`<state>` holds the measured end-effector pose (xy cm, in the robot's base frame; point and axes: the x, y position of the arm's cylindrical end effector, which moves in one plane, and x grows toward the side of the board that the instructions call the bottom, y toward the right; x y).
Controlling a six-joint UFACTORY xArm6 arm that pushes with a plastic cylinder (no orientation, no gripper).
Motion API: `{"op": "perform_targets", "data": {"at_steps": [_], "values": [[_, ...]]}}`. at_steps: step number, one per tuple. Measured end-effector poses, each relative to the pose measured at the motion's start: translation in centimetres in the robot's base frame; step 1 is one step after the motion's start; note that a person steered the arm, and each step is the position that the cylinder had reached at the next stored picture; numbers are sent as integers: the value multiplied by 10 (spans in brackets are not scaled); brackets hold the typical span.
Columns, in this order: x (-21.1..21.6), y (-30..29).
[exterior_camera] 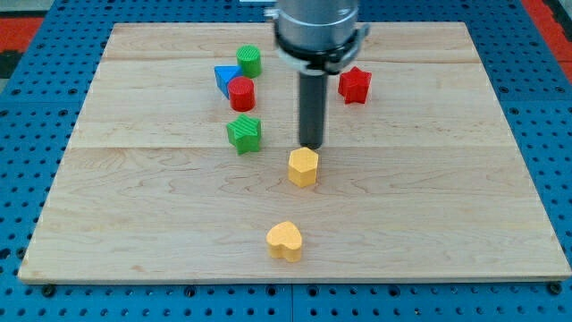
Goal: Push the yellow hexagon into the yellow heart
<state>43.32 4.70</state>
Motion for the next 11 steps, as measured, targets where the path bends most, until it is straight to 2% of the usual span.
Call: {"op": "perform_targets", "data": {"at_steps": [1,3,4,5,6,10,11], "values": [[11,26],[72,-67],[31,-73],[38,-126],[61,-136],[88,-66],[35,-56]]}}
